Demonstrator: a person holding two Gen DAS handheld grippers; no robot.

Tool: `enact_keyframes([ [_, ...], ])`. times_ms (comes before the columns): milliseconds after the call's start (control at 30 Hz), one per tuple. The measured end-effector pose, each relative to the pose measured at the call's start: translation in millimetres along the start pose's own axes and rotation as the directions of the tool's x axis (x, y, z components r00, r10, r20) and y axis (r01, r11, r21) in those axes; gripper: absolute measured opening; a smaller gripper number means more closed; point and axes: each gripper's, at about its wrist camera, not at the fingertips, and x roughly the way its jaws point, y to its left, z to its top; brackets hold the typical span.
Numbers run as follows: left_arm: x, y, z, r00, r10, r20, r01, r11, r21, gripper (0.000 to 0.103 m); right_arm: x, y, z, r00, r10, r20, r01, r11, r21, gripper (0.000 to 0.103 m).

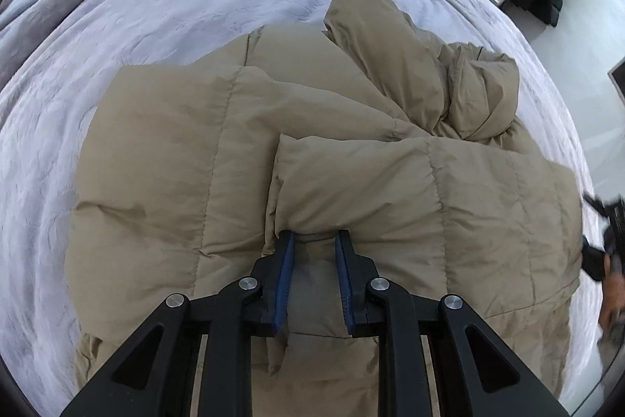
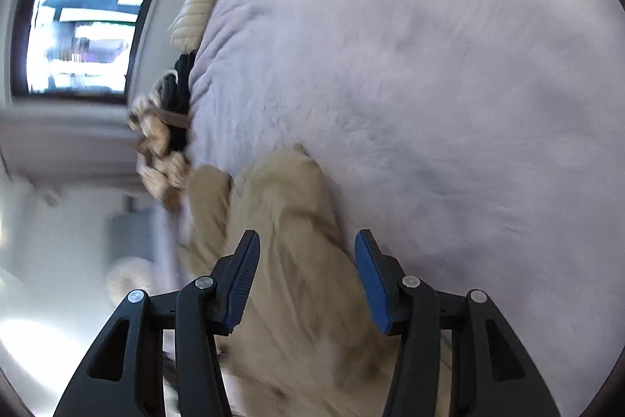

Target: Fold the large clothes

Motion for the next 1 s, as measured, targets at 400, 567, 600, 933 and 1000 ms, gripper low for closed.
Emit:
enact_keyframes([
  [400,17.7,-13.7,3.2,1.000,0.025,0.008,-0.025,0.999,0.024,0.023,63.6,36.5,20.2,0.927,-0.363,0.091,0.371,0.861,-0.348,0.008],
  [567,19.8,-13.9,2.6,1.000,0.024,0.011,-0.024,0.999,0.037,0.023,58.4,41.9,11.8,0.887,-0.430,0.168,0.461,0.812,-0.357,0.003],
  [600,19.4,-13.2,2.0,1.000,0.024,0.010,-0.024,0.999,0.039,0.023,53.9,45.9,9.0,0.872,-0.451,0.189,0.489,0.790,-0.369,0.003],
  [933,18.4,-15.0,1.9,1.000,0.026,0.013,-0.026,0.998,0.049,0.023,-16.5,82.6,-80.8,0.833,-0.432,0.344,0.553,0.646,-0.527,0.003],
  [1000,18.3,-15.0,1.7,1.000,0.027,0.014,-0.028,0.998,0.053,0.023,-12.8,85.3,-101.6,0.843,-0.438,0.313,0.534,0.606,-0.590,0.003],
])
